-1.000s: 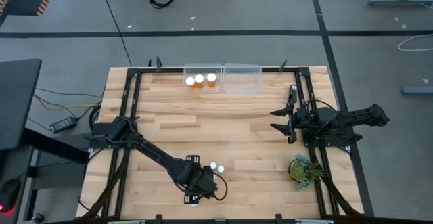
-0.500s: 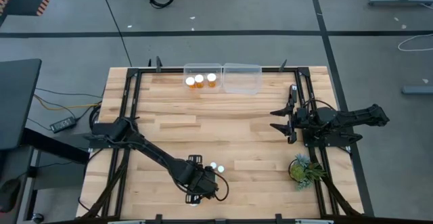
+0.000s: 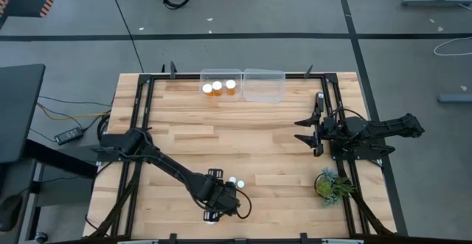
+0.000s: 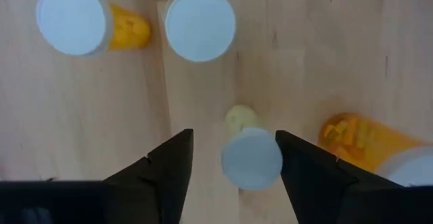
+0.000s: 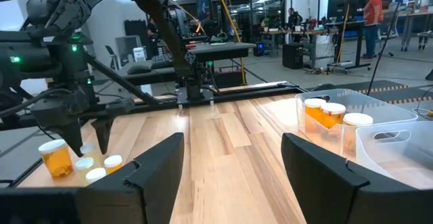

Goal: Pick and place medicine bottles into bin by pill shape (circle, oval)
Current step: Put the yellow pill bottle into the right transparent bin

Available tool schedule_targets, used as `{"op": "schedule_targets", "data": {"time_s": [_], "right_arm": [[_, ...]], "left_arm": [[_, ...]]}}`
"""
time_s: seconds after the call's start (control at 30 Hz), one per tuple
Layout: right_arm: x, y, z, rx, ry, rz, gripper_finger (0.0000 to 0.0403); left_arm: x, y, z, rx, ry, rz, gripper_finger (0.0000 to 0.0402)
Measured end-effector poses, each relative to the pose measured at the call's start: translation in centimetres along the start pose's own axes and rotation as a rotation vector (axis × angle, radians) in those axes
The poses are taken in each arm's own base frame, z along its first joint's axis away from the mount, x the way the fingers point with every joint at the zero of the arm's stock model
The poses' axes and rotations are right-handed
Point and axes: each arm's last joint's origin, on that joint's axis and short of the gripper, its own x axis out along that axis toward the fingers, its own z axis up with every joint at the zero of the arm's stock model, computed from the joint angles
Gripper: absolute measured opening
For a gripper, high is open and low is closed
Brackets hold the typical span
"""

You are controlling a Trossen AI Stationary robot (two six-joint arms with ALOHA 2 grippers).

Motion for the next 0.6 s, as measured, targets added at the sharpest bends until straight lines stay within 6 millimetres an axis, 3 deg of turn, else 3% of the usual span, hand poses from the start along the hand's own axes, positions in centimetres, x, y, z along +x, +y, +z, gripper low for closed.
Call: {"op": "schedule_targets", "data": {"time_s": [0.43,0.6], "right_arm": [[0.0,0.0,-0.01,0.0,0.0,-0.001,0.0255],[0.0,0.0,-0.01,0.0,0.0,0.0,0.0255]], "left_arm": [[0.0,0.04,-0.01,0.048,0.002,0.0,0.0128],[-0.02,0.18,-0.05,0.079,0.011,0.004,0.0118]]}}
